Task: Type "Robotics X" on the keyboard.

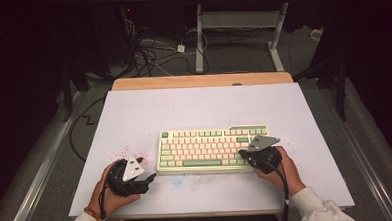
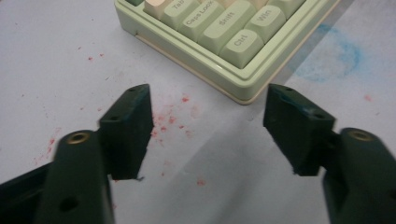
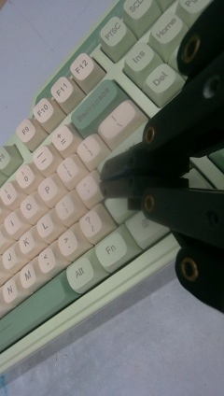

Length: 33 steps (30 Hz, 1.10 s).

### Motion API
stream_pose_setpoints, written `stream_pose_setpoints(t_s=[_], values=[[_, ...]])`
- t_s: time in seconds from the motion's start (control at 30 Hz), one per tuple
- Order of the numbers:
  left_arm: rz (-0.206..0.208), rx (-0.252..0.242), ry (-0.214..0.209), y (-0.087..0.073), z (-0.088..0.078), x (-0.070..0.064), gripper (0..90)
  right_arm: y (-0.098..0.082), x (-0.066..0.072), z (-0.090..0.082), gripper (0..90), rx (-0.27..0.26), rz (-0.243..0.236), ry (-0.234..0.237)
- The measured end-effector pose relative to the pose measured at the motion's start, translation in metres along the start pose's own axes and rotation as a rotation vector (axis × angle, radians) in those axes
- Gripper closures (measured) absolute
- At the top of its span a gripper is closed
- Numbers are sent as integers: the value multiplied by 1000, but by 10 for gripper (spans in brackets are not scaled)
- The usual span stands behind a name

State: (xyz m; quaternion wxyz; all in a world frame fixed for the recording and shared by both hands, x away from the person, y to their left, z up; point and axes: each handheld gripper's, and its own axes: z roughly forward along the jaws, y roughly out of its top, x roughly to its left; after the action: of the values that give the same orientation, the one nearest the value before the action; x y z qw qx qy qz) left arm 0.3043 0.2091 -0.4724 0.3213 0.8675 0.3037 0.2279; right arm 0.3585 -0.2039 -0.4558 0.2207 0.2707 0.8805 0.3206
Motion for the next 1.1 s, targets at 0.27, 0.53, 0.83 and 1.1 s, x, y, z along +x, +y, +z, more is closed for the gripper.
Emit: stream_pose_setpoints(t_s=[0.27,0.53,0.83,1.1], values=[[-34,-2,-48,5,-6,9,767,-3,1,-1,900,-15,13,-4],[3,6,-80,11,-7,8,872,-3,2,-1,900,-14,16,-13],[5,8,-108,27,-6,12,874,-4,3,-1,900,-19,17,-20],[19,31,-127,46,-1,14,872,-3,4,-1,900,-10,14,-24]])
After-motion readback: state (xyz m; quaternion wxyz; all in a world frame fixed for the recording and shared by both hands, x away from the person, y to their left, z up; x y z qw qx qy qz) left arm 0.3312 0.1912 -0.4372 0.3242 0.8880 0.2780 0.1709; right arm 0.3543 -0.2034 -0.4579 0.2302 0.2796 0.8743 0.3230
